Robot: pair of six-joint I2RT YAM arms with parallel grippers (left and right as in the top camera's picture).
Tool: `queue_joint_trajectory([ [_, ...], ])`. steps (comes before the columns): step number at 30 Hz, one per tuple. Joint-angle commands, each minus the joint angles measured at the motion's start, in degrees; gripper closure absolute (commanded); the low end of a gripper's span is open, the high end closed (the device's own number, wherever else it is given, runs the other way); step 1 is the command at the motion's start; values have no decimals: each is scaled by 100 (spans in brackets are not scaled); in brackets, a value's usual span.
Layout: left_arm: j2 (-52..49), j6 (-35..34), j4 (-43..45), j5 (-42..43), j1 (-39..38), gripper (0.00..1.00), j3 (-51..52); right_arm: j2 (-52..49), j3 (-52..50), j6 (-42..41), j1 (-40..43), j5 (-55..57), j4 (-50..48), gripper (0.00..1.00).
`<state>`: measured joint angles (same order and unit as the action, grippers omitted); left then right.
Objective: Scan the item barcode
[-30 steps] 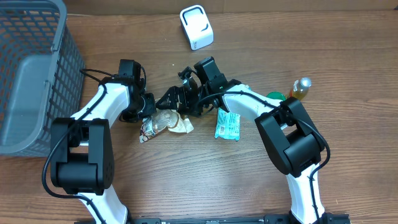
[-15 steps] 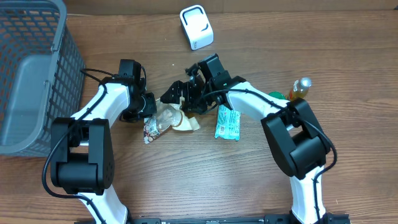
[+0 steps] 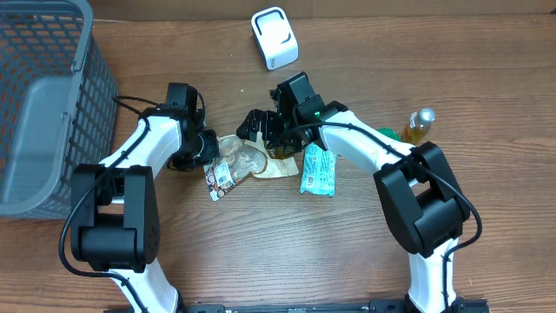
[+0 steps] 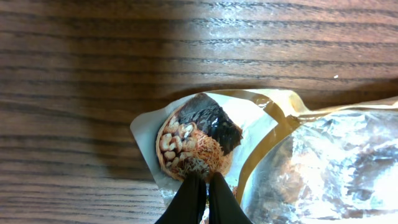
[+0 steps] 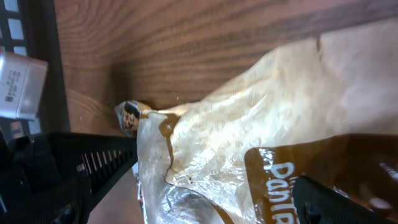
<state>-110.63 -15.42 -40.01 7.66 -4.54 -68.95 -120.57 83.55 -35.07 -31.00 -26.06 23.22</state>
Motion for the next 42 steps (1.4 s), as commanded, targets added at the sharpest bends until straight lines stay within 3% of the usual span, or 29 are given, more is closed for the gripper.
queue_joint_trajectory([
  [1,28,175,2,92,-52,96,83,348,249,258,2,354,9,0],
  [13,28,177,2,87,-55,96,83,332,415,562,-15,1593,564,0],
  [20,28,221,-2,90,-52,96,83,-31,382,557,-15,1563,570,0],
  [35,28,304,-17,90,-52,96,83,-398,380,490,-494,179,608,0],
  [42,28,802,-81,101,-46,96,83,-398,380,310,-466,-1731,-289,0],
])
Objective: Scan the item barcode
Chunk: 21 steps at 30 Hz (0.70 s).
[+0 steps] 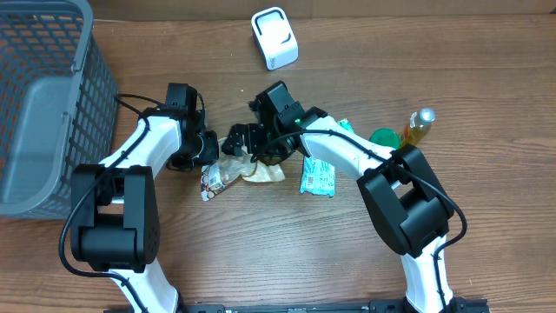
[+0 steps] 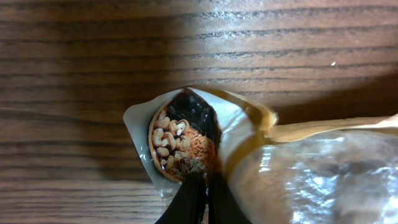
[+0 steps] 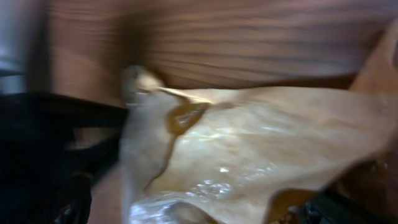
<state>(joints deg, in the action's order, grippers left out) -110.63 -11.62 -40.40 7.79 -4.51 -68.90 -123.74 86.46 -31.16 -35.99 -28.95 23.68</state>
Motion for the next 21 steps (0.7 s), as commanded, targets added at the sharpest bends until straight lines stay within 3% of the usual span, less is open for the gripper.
queue_joint_trajectory([
  [1,28,466,-46,105,-50,96,79,-81,90,-162,63,-1679,-433,0],
  [12,28,1086,144,1056,-44,96,79,-81,90,-811,133,-1722,-629,0],
  [17,28,1257,214,1390,-28,96,76,-81,90,-1436,136,-1036,-413,14],
  [21,31,1493,278,1882,-26,96,76,-81,90,-1711,133,-389,-254,14],
])
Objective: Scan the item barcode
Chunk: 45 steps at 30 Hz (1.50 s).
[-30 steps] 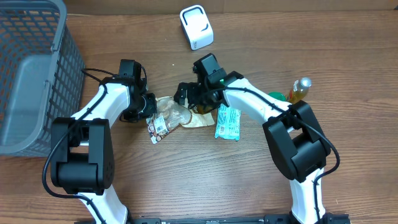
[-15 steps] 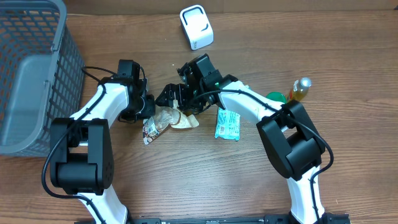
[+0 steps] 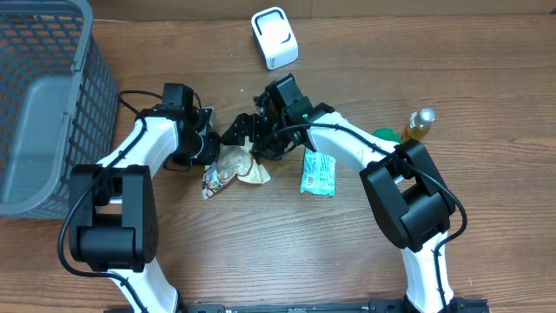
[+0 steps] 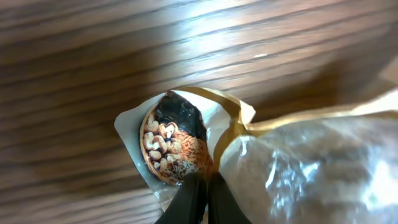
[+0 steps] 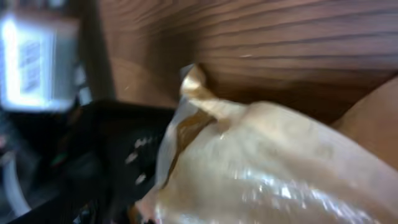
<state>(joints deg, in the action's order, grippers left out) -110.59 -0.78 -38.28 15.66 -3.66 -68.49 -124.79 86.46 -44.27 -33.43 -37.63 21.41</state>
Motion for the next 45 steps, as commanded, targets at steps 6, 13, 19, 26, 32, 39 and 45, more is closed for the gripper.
queue_joint_trajectory([
  [6,26,507,216,1401,-114,96,35,24,90,-398,-131,529,-33,27],
  [13,26,507,232,1152,-114,95,35,24,90,-94,-118,284,-28,48],
  [19,26,245,173,22,-125,94,35,24,90,162,-22,-155,-20,48],
  [26,26,52,243,-131,-133,89,35,24,90,302,107,-468,90,53],
  [32,85,-151,232,-125,-111,89,-118,26,92,970,118,-422,140,53],
  [39,350,-575,-79,-144,20,87,-953,37,105,1624,181,-358,140,53],
  [45,466,-1316,-389,-1032,417,65,-1845,256,105,2437,282,-356,151,54],
])
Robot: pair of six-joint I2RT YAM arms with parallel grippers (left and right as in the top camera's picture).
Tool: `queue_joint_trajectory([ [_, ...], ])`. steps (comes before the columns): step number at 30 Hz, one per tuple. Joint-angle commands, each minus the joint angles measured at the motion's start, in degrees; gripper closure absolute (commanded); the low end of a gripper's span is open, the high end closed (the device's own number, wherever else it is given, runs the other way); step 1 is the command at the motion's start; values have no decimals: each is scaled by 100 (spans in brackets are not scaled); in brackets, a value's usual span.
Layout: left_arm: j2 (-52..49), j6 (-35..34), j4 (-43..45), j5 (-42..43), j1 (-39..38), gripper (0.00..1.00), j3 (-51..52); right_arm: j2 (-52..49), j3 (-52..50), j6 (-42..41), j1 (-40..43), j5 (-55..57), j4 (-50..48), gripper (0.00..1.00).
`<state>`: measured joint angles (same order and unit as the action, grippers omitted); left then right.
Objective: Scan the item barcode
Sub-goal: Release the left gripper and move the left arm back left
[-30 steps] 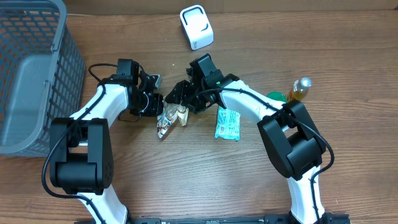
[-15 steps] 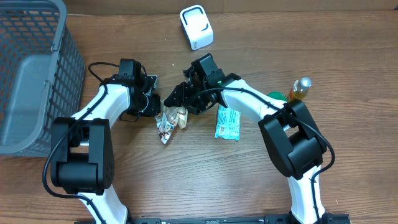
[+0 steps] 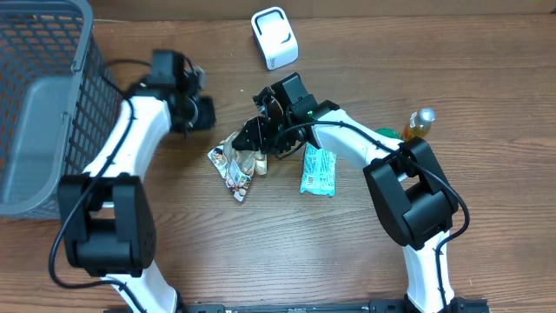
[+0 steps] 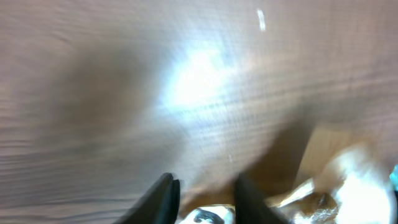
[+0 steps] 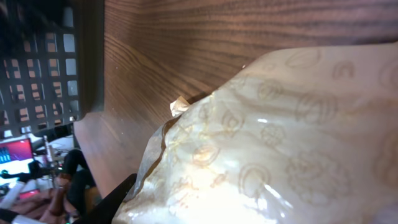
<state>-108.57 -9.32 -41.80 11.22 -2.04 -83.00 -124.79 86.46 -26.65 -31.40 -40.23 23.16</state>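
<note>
The crumpled snack bag (image 3: pixel 234 162), gold and white with print showing, hangs at the table's middle from my right gripper (image 3: pixel 259 139), which is shut on its upper right end. In the right wrist view the bag's shiny film (image 5: pixel 261 143) fills the frame, with one dark finger (image 5: pixel 106 202) at its lower left edge. My left gripper (image 3: pixel 201 111) is up and to the left of the bag, apart from it; its jaws stand open (image 4: pixel 205 199) in the blurred left wrist view. The white scanner (image 3: pixel 274 37) stands at the back centre.
A grey mesh basket (image 3: pixel 43 96) takes up the left edge. A teal packet (image 3: pixel 317 169) lies right of the bag, under my right arm. A green lid (image 3: pixel 387 135) and a small yellow bottle (image 3: pixel 421 126) stand at the right.
My left gripper has let go of the bag's corner, opened and moved back and to the left. The bag now hangs from the right gripper alone, turned with more print showing.
First my left gripper was shut on the bag's printed corner while the right stood open around its other end. Then the right gripper was further left and the bag bunched between both. Now the left has let go and only the right holds it.
</note>
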Motion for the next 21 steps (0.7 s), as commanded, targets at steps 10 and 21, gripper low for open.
queue_joint_trajectory([
  [10,251,-459,-35,-1034,555,0,-413,409,105,1040,83,-107,13,54],
  [21,251,-459,-37,-1036,540,0,-413,540,201,1128,83,-146,-157,69],
])
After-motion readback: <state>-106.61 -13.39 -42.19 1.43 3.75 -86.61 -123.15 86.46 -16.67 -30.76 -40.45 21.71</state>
